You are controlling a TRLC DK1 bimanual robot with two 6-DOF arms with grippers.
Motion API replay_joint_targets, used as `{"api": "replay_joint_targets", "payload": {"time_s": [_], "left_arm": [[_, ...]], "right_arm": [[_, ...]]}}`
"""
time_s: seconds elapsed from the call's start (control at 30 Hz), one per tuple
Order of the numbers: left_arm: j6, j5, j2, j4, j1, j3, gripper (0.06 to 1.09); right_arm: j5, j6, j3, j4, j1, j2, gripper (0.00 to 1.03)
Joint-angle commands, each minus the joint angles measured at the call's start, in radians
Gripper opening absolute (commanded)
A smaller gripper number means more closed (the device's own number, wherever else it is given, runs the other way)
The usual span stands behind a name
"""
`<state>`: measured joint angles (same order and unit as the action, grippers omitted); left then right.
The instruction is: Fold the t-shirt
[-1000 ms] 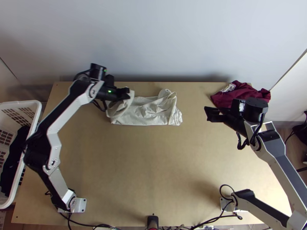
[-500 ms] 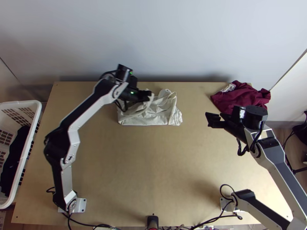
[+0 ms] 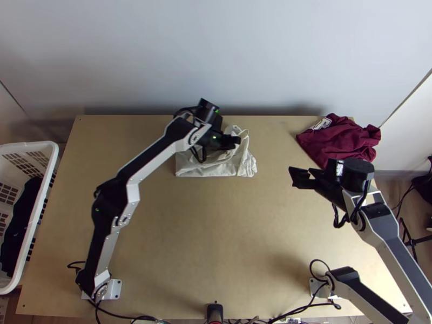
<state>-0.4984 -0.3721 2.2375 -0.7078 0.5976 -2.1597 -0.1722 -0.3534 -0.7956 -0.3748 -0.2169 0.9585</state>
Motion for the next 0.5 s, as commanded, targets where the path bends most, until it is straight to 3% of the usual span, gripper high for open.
{"api": "replay_joint_targets", "payload": {"time_s": [0.0,0.27,0.3,0.43,0.47], "left_arm": [[-0.017,0.025,0.102,0.059,0.048,-0.081,0.09],[-0.068,0.07,0.166,0.232,0.054,-0.083,0.09],[-0.072,0.07,0.177,0.252,0.057,-0.083,0.19],[-0.075,0.073,0.205,0.3,0.062,-0.083,0.96],[-0.088,0.081,0.206,0.309,0.062,-0.083,1.03]], "right_arm": [[-0.007,-0.018,0.045,0.001,0.001,-0.049,0.97],[-0.02,-0.024,0.055,-0.036,0.002,-0.101,0.97],[-0.021,-0.025,0.056,-0.039,0.002,-0.104,0.97],[-0.027,-0.025,0.053,-0.046,0.002,-0.109,0.97],[-0.029,-0.025,0.05,-0.047,0.002,-0.11,0.97]]}}
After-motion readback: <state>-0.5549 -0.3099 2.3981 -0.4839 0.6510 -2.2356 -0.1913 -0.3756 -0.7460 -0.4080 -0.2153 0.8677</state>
